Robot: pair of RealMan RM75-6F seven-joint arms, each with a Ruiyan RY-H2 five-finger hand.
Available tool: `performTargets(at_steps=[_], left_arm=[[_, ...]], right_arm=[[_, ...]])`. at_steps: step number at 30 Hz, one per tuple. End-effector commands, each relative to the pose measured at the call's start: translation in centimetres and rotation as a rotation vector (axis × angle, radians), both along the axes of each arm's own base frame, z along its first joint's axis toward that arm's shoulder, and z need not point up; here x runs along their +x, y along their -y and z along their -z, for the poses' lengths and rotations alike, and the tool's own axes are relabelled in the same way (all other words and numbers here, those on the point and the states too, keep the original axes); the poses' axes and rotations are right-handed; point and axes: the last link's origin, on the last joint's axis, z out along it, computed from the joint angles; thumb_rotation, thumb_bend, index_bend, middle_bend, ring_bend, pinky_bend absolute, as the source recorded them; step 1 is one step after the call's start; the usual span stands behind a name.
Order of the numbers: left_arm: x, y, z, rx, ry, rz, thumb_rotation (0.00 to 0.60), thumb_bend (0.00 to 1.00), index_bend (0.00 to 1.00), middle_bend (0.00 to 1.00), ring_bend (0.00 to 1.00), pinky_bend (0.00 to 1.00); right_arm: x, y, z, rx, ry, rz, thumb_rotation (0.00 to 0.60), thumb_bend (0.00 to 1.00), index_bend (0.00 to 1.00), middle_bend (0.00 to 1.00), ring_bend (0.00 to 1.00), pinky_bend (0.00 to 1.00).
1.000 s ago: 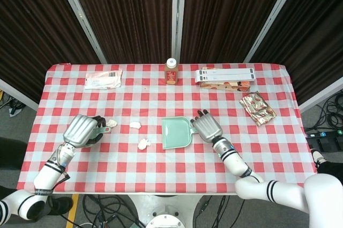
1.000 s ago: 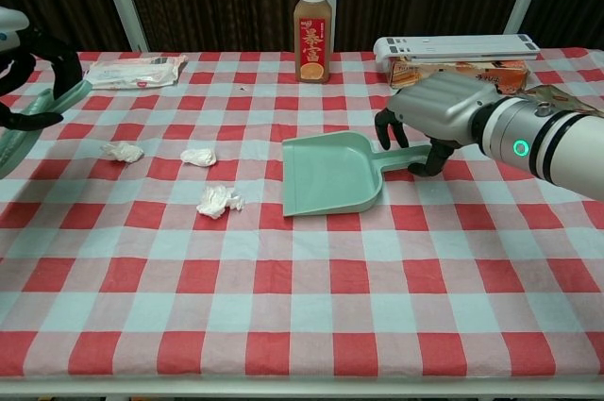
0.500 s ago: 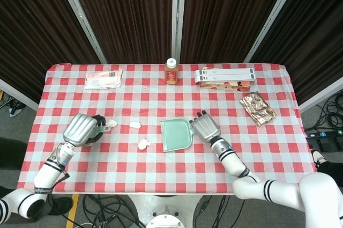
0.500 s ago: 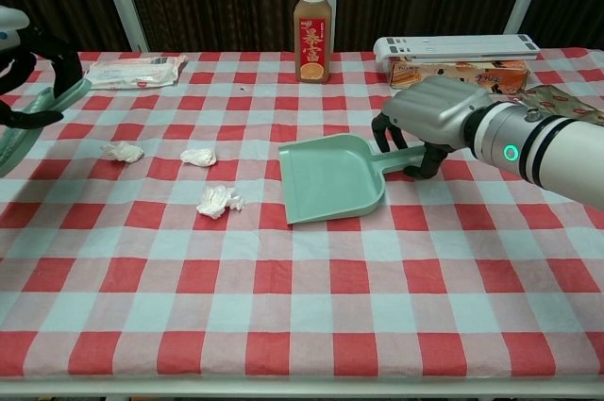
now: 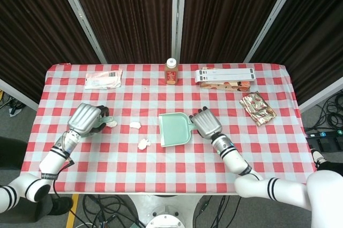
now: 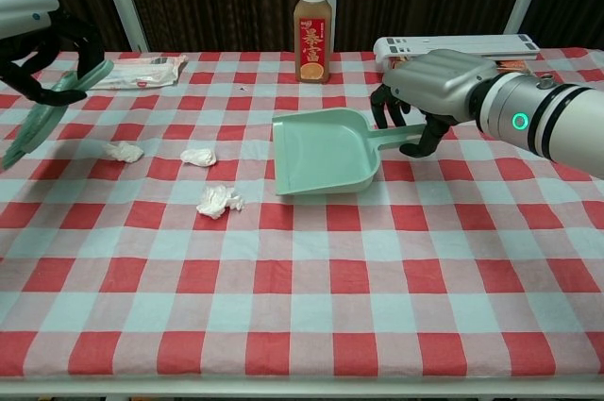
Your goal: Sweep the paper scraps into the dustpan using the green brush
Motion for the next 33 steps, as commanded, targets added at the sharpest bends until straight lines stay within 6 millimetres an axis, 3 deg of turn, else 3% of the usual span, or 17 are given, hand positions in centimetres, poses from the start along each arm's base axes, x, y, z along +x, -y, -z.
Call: performTargets(at_steps=[1,19,33], left_arm=[[-0.1,-1.0,1.0,-0.012,0.005,-0.022,0.6,0.45,0.53,0.55,0.74,0.87],[2.9,-2.4,4.1,-0.144,0.105,0.024,0.6,0.45,0.53,0.55,0.74,0.87],[6.5,-1.5,6.4,-0.222,0.182,0.08,0.6,0.45,0.53,0.55,0.74,0.87]], right_arm=[[-0.3,-0.1,0.3,0.01,-0.026,0.004,0.6,0.4,0.68,0.65,0.34,0.3],[2.0,-0.3,2.9,0.031,-0.118,-0.041,0.6,0.4,0.68,0.65,0.35,0.3],[3.0,0.0,3.7,0.026,-0.105,-0.019,0.6,0.4,0.68,0.65,0.35,0.3]])
